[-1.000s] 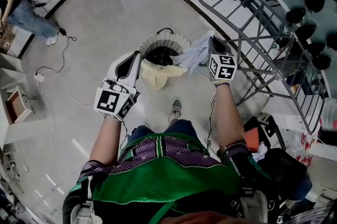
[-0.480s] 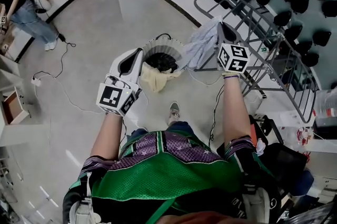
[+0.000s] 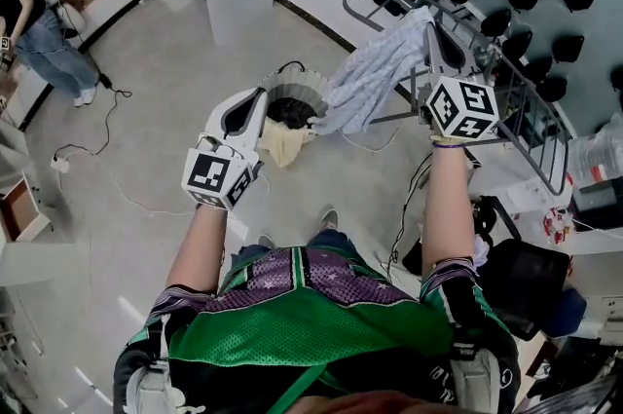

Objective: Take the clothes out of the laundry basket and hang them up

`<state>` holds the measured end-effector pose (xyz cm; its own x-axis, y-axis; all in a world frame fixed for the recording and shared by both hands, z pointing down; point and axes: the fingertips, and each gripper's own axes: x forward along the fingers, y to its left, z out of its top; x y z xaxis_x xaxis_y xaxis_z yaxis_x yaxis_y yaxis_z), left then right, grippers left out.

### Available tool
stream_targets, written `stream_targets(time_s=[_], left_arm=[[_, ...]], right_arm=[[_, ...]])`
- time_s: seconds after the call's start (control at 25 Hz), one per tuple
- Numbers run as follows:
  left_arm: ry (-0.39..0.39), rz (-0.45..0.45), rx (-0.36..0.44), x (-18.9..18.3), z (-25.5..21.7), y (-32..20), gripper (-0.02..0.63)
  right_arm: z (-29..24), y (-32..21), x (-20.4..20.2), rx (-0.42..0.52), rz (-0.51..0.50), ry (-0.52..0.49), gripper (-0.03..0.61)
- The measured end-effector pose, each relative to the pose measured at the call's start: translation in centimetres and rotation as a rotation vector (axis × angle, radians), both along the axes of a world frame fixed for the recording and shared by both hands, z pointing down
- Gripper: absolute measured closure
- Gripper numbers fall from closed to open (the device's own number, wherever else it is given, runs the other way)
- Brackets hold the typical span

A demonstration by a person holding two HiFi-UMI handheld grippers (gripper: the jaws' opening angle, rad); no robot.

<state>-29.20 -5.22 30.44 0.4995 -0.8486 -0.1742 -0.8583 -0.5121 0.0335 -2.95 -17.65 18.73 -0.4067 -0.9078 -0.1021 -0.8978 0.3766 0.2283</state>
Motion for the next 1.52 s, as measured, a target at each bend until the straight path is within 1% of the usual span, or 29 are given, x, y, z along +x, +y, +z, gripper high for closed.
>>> stream_targets(time_s=[0.16,0.4,0.6,0.72,0.76,0.8,0.84,0.88,0.92,1.12,1.36,1.52], left_arm=[[-0.025,0.047,0.015,3.1,-0.2,0.5,0.597],[-0.051,0.131,0.026,9.8,-0.3,0.5,0.595],[-0.068,0.211,0.031,15.7,0.4,0.9,0.595],[-0.071,0.277,0.023,19.1,1.3,1.3,0.593],[-0.076,0.305,0.017,20.4,1.8,1.5,0.582],[-0.085,0.337,0.009,21.7,2.3,1.7,0.557],[-0.098,0.369,0.001,23.1,2.8,1.8,0.516],[-0.112,0.398,-0.005,24.4,3.2,2.0,0.489],[-0.124,0.421,-0.008,25.7,3.6,2.1,0.478],[-0.151,0.503,-0.024,30.4,5.0,2.4,0.447],[-0.184,0.551,-0.032,34.7,6.3,2.2,0.417],[-0.202,0.591,-0.033,37.1,7.0,2.2,0.393]], right_arm=[[-3.5,3.6,1.3,0.060,-0.014,-0.012,0.551],[-8.5,8.3,4.9,0.124,-0.050,-0.064,0.551],[-11.8,12.2,7.6,0.177,-0.068,-0.061,0.551],[-13.3,14.3,9.0,0.208,-0.080,-0.058,0.551],[-13.8,14.9,9.6,0.212,-0.077,-0.058,0.551],[-14.2,15.4,10.2,0.214,-0.071,-0.059,0.551],[-14.6,15.9,10.9,0.216,-0.063,-0.059,0.551],[-15.1,16.4,11.7,0.220,-0.056,-0.060,0.551],[-15.5,16.9,12.4,0.226,-0.050,-0.061,0.551],[-17.0,19.0,14.6,0.247,-0.030,-0.054,0.551],[-18.1,21.2,17.2,0.267,-0.006,-0.054,0.551],[-18.5,22.2,18.5,0.267,-0.010,-0.065,0.551]])
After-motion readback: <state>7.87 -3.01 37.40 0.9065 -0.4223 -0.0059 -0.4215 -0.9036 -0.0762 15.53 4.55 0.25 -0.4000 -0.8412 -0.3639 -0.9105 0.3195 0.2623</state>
